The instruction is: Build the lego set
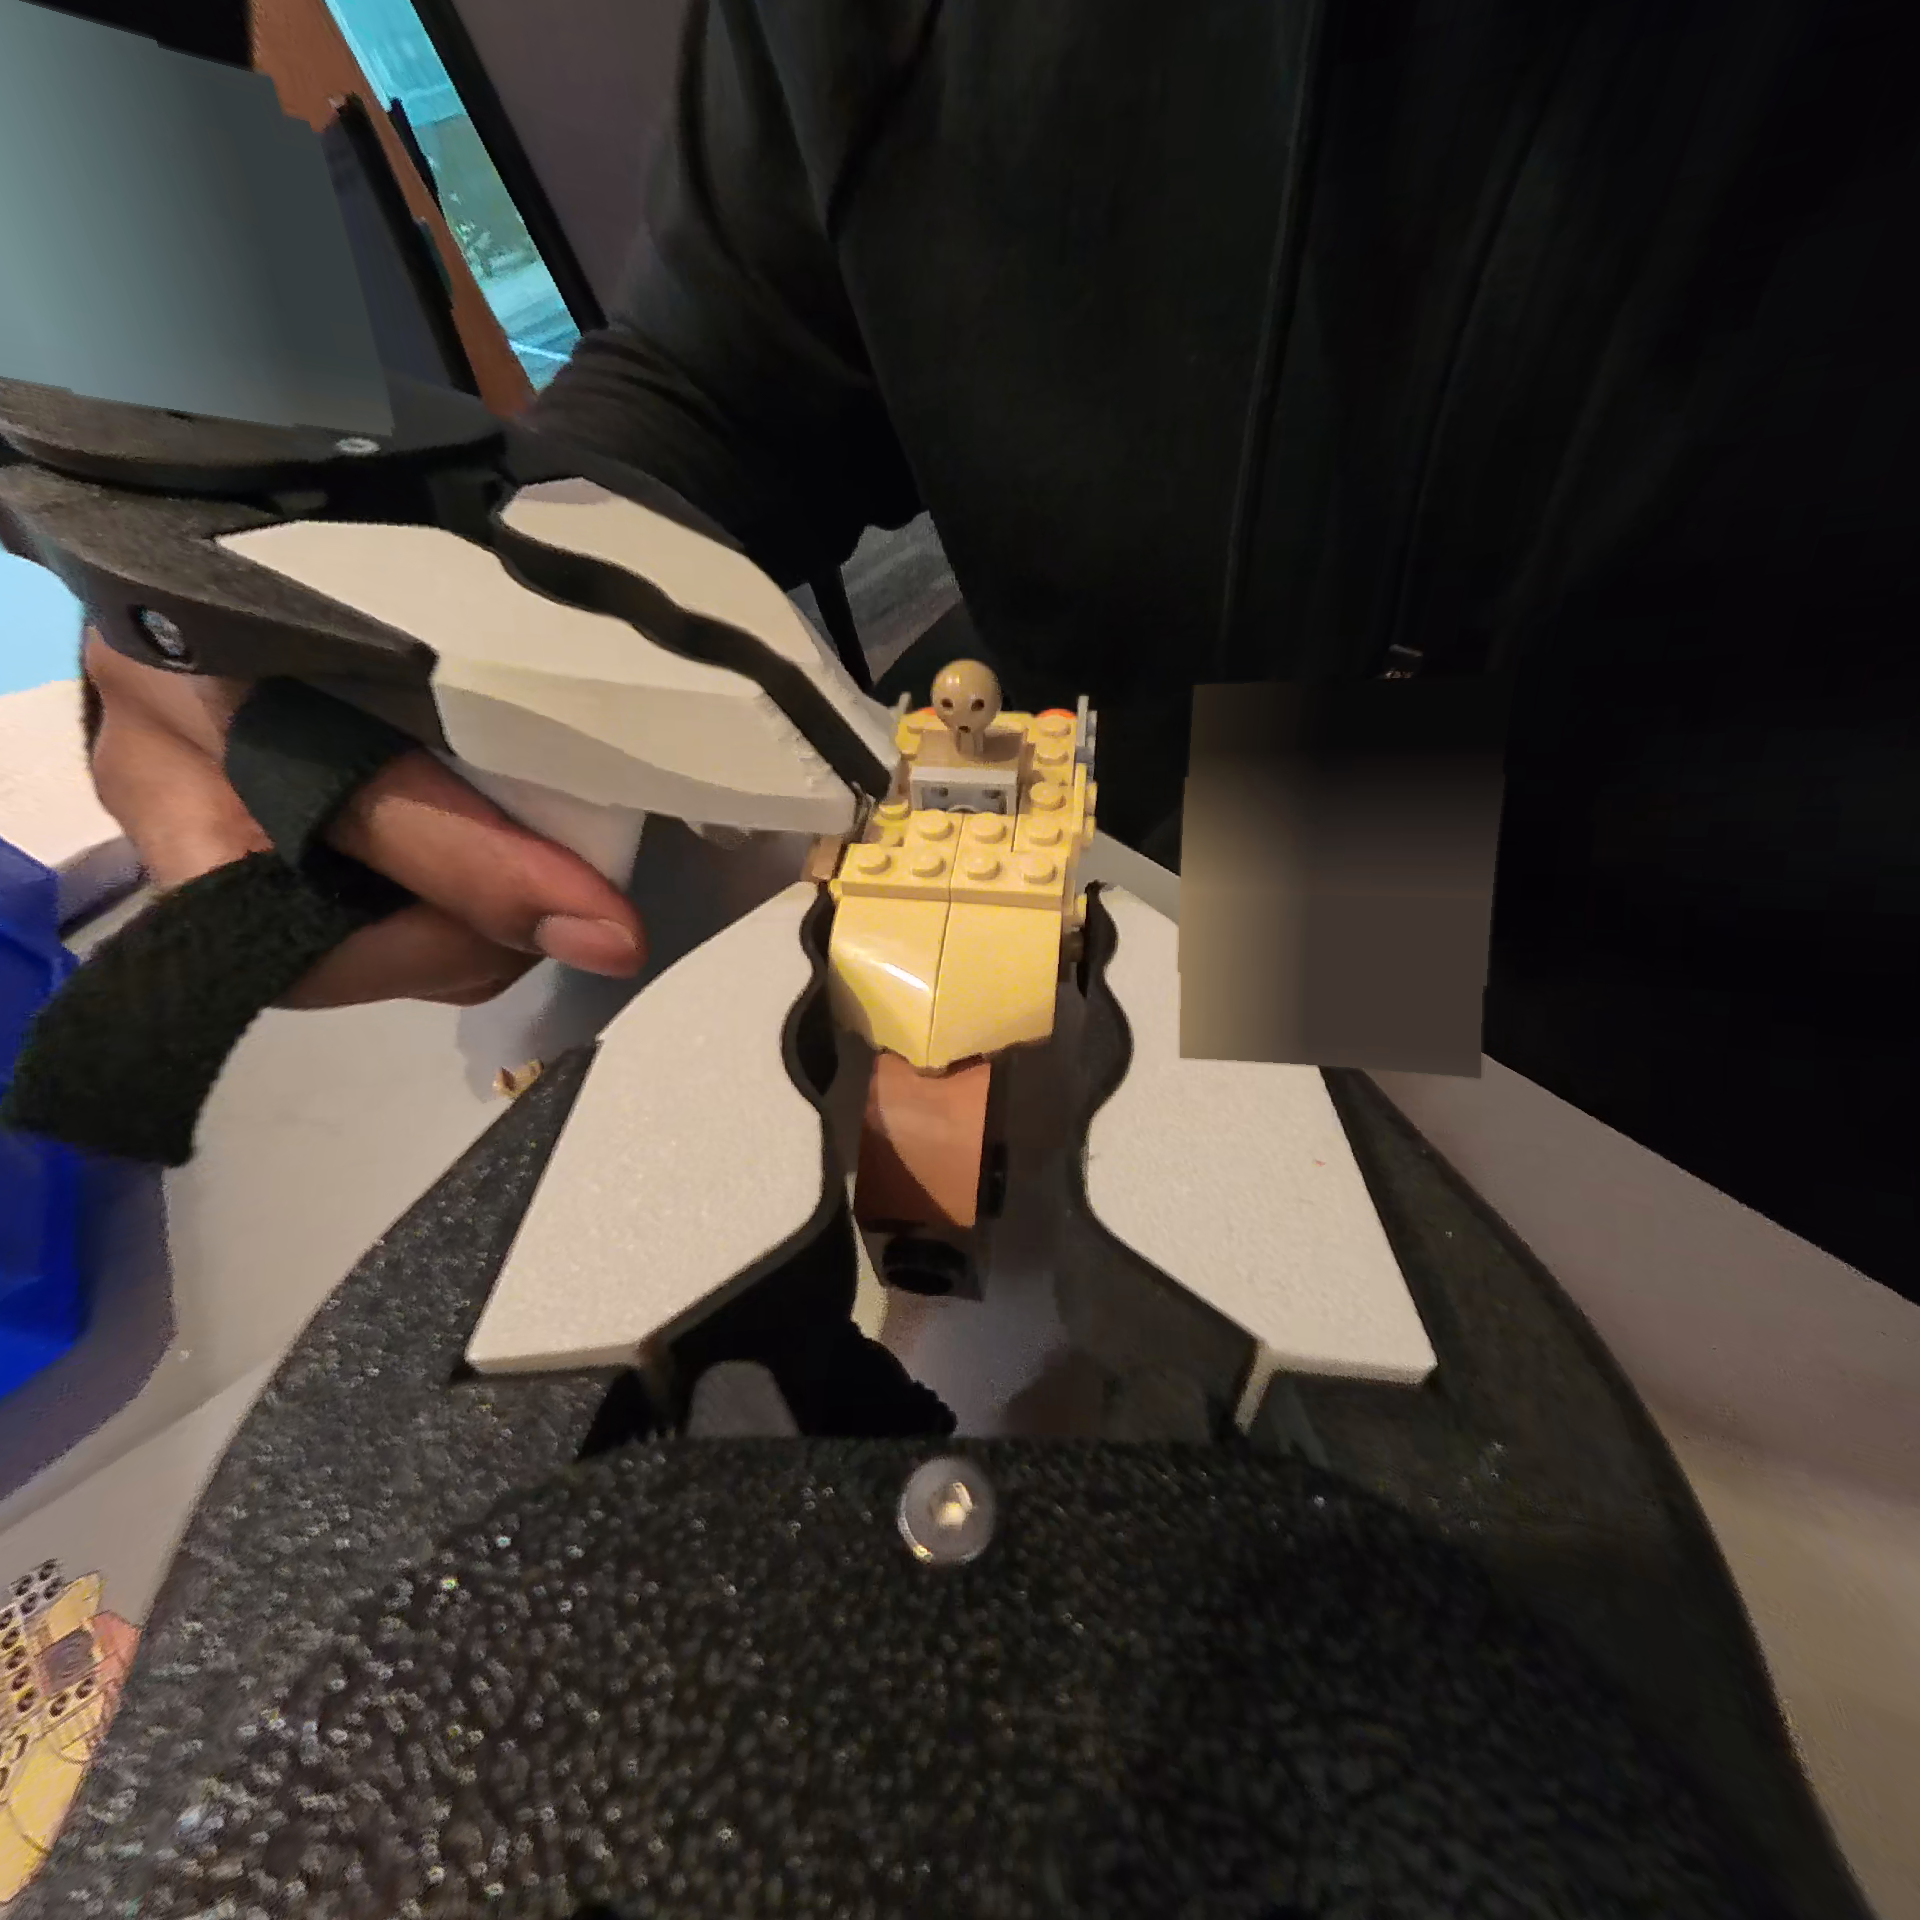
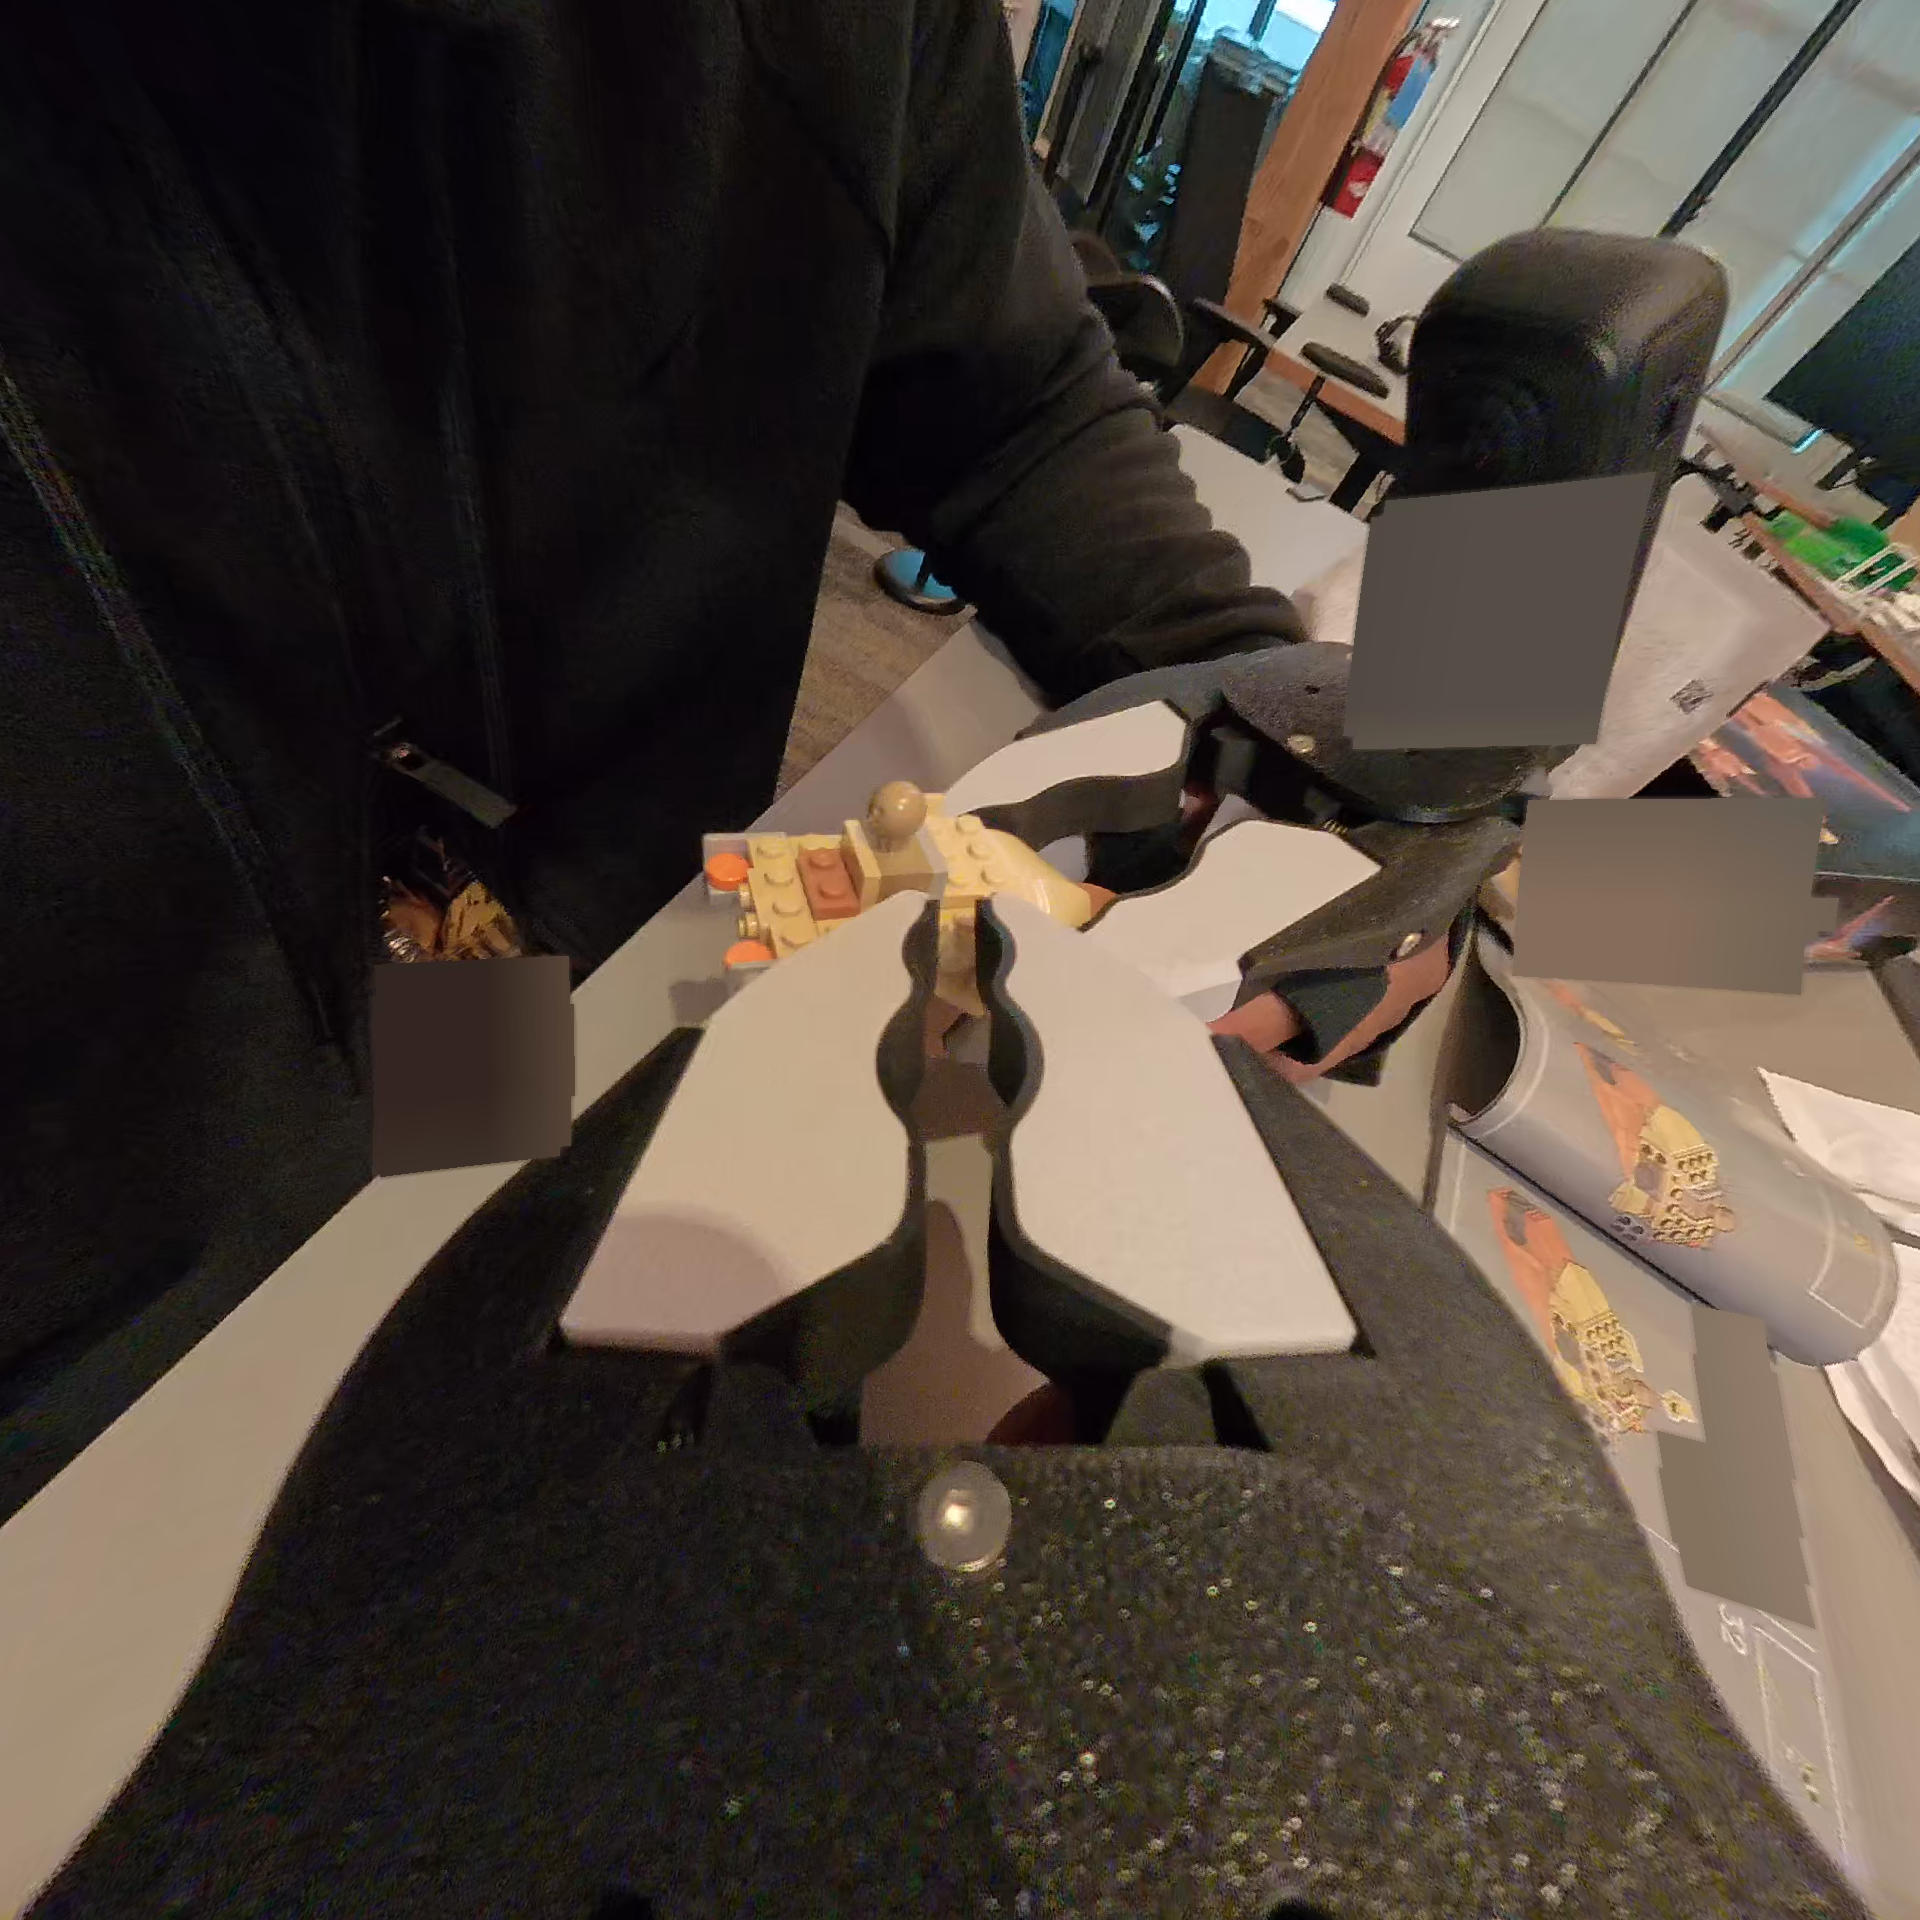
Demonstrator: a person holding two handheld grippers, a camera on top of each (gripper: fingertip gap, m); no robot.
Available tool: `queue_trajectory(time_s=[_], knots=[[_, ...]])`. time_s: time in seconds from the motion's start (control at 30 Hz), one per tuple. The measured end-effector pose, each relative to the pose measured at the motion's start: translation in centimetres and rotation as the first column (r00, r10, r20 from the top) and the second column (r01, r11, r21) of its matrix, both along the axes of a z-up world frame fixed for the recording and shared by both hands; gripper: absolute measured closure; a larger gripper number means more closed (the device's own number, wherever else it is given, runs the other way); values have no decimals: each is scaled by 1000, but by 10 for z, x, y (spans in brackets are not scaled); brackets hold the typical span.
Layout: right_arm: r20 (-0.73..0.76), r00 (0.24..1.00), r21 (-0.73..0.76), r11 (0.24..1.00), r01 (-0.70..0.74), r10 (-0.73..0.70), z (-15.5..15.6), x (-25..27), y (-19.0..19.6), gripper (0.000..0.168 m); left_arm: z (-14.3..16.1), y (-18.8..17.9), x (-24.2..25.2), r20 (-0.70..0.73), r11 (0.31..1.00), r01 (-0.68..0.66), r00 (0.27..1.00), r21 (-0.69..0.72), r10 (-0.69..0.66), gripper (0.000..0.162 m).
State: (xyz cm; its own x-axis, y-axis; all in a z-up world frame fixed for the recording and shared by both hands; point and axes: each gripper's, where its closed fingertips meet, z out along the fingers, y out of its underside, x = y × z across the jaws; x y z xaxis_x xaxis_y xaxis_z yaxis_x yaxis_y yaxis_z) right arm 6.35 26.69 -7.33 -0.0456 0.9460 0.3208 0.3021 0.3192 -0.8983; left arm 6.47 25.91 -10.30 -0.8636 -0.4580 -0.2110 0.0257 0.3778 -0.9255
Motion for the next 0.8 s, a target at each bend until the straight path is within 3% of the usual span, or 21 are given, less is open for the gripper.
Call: queue_trajectory(time_s=[0.4,0.8], knots=[[-98,990,74,991,108,-100,17,0,13,155,14,6,0,40,996,-20,999,-91,24,118],[-86,984,34,987,160,-156,19,8,22,156,16,12,2,56,993,-55,997,-102,61,118]])
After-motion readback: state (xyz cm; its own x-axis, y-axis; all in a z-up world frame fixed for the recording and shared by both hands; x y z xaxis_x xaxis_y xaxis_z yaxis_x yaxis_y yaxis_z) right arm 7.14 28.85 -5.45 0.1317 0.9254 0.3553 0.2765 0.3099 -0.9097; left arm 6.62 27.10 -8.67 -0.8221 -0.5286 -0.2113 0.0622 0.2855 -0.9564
